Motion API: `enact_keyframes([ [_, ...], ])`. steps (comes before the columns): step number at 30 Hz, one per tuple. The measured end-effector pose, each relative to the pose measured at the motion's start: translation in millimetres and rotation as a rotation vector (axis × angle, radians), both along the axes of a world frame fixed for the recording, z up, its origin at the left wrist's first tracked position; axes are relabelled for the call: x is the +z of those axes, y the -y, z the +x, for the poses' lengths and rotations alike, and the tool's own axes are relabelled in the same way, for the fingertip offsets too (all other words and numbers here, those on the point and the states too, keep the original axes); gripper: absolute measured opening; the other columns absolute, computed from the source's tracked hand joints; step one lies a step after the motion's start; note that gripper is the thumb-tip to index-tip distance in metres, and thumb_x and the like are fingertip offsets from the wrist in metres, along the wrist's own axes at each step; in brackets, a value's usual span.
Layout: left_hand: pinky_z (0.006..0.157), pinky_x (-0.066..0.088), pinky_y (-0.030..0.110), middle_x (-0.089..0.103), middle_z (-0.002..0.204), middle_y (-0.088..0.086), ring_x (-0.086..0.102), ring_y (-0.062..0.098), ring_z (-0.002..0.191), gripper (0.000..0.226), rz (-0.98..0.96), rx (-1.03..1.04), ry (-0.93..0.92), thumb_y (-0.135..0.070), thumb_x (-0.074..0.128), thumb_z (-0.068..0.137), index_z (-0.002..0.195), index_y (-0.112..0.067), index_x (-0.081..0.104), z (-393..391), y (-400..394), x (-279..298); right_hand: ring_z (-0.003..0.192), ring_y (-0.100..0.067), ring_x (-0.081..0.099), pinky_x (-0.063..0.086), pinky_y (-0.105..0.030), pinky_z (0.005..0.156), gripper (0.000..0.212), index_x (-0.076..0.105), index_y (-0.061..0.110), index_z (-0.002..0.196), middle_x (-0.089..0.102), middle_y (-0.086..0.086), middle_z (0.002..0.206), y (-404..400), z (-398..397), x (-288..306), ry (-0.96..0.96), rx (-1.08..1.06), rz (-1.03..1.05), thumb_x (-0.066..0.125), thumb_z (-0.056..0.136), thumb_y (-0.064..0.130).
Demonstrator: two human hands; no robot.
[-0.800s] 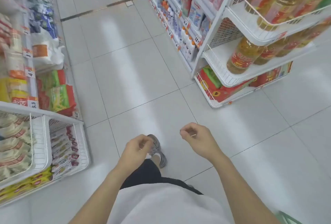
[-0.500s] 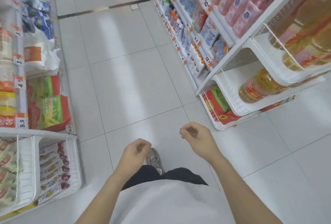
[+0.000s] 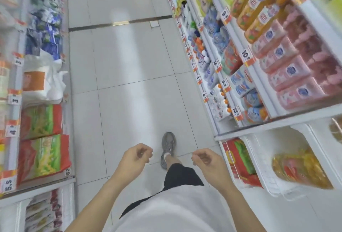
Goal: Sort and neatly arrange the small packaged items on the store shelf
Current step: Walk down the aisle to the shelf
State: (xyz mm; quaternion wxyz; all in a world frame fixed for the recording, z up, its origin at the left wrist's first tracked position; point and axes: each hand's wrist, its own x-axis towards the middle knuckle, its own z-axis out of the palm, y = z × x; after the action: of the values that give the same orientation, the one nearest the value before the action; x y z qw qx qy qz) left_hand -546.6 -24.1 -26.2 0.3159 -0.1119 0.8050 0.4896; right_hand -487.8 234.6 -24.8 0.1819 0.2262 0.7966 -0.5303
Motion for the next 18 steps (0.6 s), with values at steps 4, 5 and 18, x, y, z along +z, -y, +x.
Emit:
enact_keyframes([
  [4, 0.073, 0.05, 0.023, 0.072, 0.087, -0.004, 0.067, 0.008, 0.076, 0.013, -0.037, 0.042, 0.027, -0.026, 0.055, 0.094, 0.088, -0.025, 0.066, -106, 2, 11, 0.085, -0.001, 0.068, 0.049, -0.014, 0.078, 0.006, 0.07, 0.026, 0.089, 0.073, 0.018, 0.088, -6, -136, -2, 0.009, 0.087, -0.027, 0.067, 0.091, 0.022],
  [5, 0.072, 0.049, 0.022, 0.071, 0.087, -0.006, 0.067, 0.008, 0.077, 0.013, -0.045, 0.062, 0.022, -0.027, 0.055, 0.094, 0.088, -0.026, 0.066, -131, 4, 17, 0.086, -0.001, 0.068, 0.049, -0.014, 0.079, 0.006, 0.07, 0.027, 0.089, 0.073, 0.018, 0.089, -5, -172, 0, 0.004, 0.11, -0.034, 0.067, 0.091, 0.023],
  [18, 0.07, 0.048, 0.023, 0.073, 0.086, 0.0, 0.068, 0.012, 0.071, 0.014, 0.039, 0.31, -0.031, -0.019, 0.056, 0.094, 0.088, -0.02, 0.069, -501, 59, 22, 0.088, -0.007, 0.068, 0.051, -0.017, 0.08, 0.007, 0.071, 0.027, 0.089, 0.073, 0.013, 0.088, 62, -623, 29, -0.127, 0.292, -0.051, 0.066, 0.091, 0.022],
])
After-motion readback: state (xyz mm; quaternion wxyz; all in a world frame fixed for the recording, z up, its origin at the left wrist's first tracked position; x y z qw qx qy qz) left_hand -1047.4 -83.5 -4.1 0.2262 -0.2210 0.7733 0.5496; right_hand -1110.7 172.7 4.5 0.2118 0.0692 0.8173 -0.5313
